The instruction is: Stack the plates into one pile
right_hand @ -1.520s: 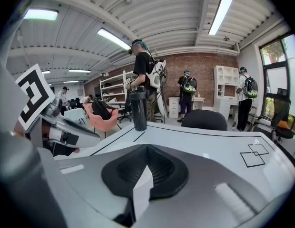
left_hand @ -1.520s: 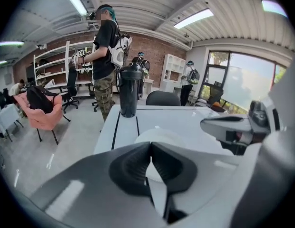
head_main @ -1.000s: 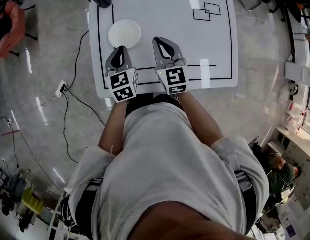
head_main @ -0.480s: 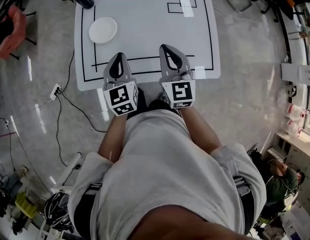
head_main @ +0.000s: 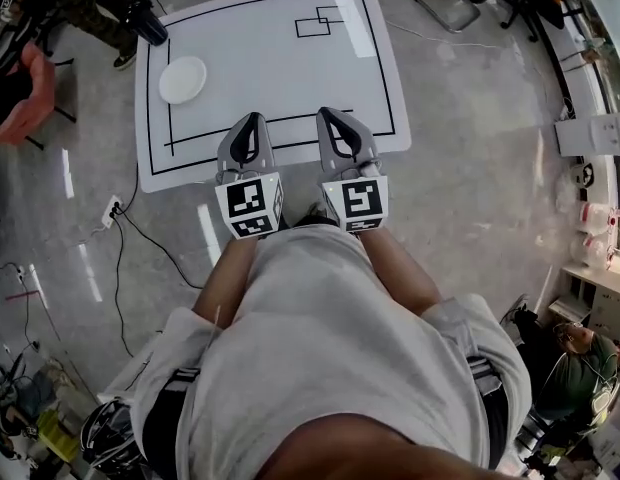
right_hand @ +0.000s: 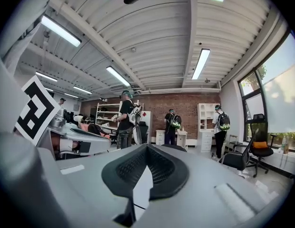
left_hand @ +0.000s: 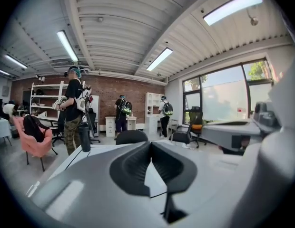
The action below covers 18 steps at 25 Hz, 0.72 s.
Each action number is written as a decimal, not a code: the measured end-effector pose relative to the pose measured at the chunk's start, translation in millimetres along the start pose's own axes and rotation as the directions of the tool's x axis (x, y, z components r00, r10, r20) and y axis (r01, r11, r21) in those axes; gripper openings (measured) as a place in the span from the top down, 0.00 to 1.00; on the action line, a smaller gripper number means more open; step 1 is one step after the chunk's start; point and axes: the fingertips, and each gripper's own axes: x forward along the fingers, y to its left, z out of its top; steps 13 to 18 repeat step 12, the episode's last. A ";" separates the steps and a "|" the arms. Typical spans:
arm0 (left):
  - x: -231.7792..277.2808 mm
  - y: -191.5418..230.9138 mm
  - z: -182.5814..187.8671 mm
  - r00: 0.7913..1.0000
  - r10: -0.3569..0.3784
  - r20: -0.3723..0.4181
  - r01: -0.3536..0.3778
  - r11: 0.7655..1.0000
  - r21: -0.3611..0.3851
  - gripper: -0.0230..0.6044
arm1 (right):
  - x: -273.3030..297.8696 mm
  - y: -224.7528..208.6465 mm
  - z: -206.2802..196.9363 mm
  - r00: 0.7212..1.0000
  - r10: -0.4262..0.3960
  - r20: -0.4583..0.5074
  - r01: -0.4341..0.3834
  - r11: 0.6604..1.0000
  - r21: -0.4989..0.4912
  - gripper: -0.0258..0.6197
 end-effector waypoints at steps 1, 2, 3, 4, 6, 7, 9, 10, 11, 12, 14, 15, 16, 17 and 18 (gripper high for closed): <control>-0.2 -6.9 4.0 1.000 -0.011 0.007 0.011 1.000 0.003 0.96 | -5.1 -4.3 2.0 1.000 -0.007 0.009 0.007 1.000 0.001 0.96; -0.8 -13.4 7.9 1.000 -0.019 0.014 0.019 1.000 0.009 0.96 | -10.3 -8.9 3.9 1.000 -0.015 0.016 0.015 1.000 0.002 0.96; -2.2 -19.5 11.1 1.000 -0.023 0.019 0.022 1.000 0.016 0.96 | -15.7 -13.2 5.7 1.000 -0.023 0.022 0.023 1.000 0.004 0.96; -3.9 -25.1 13.4 0.999 -0.024 0.021 0.023 0.999 0.024 0.96 | -20.8 -17.2 7.2 0.999 -0.029 0.026 0.029 1.000 0.007 0.96; -5.6 -34.1 15.8 0.999 -0.027 0.023 0.026 0.999 0.035 0.96 | -27.5 -24.5 10.3 0.999 -0.038 0.032 0.037 0.999 0.018 0.96; -5.0 -37.4 16.7 0.999 -0.031 0.025 0.030 0.999 0.038 0.96 | -28.8 -27.9 12.1 0.998 -0.042 0.036 0.041 0.999 0.024 0.96; -1.8 -41.9 17.8 0.999 -0.041 0.030 0.040 0.998 0.043 0.96 | -28.9 -33.8 14.4 0.998 -0.051 0.046 0.050 0.998 0.032 0.96; -0.4 -43.8 17.6 0.998 -0.046 0.031 0.044 0.998 0.046 0.96 | -29.0 -36.1 14.3 0.997 -0.056 0.050 0.054 0.998 0.035 0.96; 0.8 -45.6 16.9 0.998 -0.050 0.031 0.048 0.998 0.049 0.96 | -29.3 -38.2 13.7 0.997 -0.060 0.053 0.058 0.998 0.037 0.96; 1.7 -47.5 16.0 0.998 -0.054 0.031 0.052 0.997 0.052 0.96 | -29.8 -40.1 12.8 0.996 -0.064 0.055 0.062 0.997 0.040 0.96; 1.7 -47.5 16.0 0.998 -0.054 0.031 0.052 0.997 0.052 0.96 | -29.8 -40.1 12.8 0.996 -0.064 0.055 0.062 0.997 0.040 0.96; 1.7 -47.5 16.0 0.998 -0.054 0.031 0.052 0.997 0.052 0.96 | -29.8 -40.1 12.8 0.996 -0.064 0.055 0.062 0.997 0.040 0.96; 1.7 -47.5 16.0 0.998 -0.054 0.031 0.052 0.997 0.052 0.96 | -29.8 -40.1 12.8 0.996 -0.064 0.055 0.062 0.997 0.040 0.96; 1.7 -47.5 16.0 0.998 -0.054 0.031 0.052 0.997 0.052 0.96 | -29.8 -40.1 12.8 0.996 -0.064 0.055 0.062 0.997 0.040 0.96; 1.7 -47.5 16.0 0.998 -0.054 0.031 0.052 0.997 0.052 0.96 | -29.8 -40.1 12.8 0.996 -0.064 0.055 0.062 0.997 0.040 0.96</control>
